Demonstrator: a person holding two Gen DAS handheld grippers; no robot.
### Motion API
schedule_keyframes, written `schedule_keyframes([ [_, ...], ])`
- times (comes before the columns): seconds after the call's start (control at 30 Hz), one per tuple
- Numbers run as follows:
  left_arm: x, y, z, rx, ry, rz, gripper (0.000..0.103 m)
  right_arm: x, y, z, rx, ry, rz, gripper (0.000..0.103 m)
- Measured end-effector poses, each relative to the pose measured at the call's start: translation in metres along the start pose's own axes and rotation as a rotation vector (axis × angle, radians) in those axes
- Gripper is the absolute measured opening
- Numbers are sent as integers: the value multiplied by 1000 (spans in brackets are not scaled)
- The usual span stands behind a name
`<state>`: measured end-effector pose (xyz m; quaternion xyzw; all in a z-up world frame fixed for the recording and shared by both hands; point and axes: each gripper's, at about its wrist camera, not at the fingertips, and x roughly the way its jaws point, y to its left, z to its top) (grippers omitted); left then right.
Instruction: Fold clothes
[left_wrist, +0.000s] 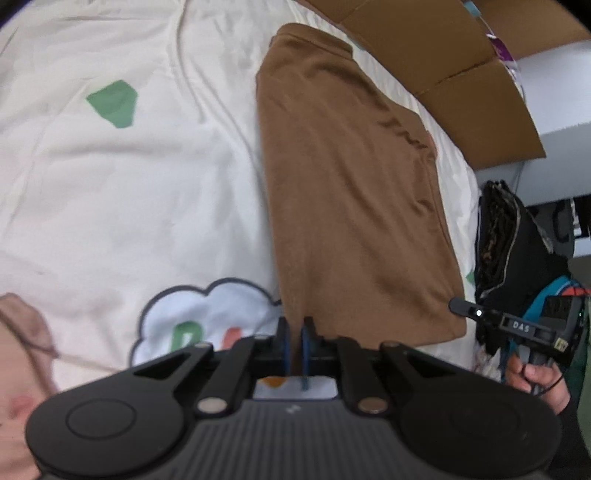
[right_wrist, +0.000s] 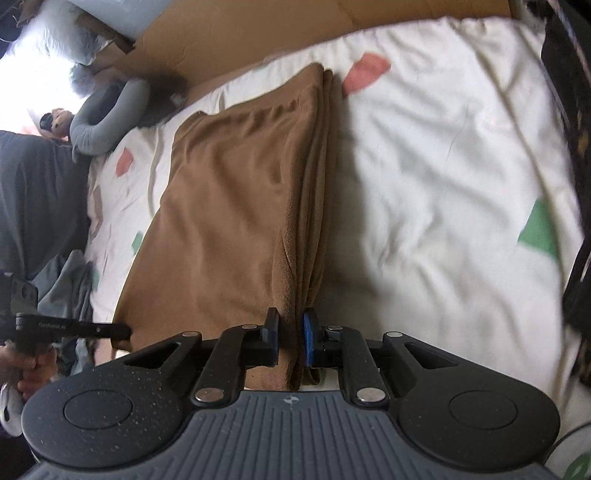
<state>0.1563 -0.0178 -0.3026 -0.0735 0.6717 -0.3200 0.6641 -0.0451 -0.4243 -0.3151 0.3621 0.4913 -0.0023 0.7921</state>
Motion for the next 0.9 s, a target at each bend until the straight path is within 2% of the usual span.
schedule_keyframes([
  [0.23,-6,7,-17,25,66,3,6,-1,15,-20,-54,75,48,12],
  [0.47,-5,10,-30,49,116,17,6,2,16,-40,-46,129,67,11],
  [0.57,5,22,-35,41,146,31,6,10,15,-48,-50,144,54,12],
  [0.63,16,30,-37,34,169,65,9,18,9,-52,-37,168,23,13],
  [0.73,25,36,-37,1,175,121,13,19,10,-49,-40,173,-4,21],
  [0.77,23,36,-37,-4,168,119,15,17,11,-45,-44,164,-8,28],
  [0.8,21,34,-36,0,159,122,18,15,13,-41,-49,154,-12,43],
  [0.83,18,33,-33,7,147,126,20,13,14,-37,-53,144,-16,46],
  [0.9,11,31,-26,16,123,128,31,9,17,-29,-62,125,-25,47],
])
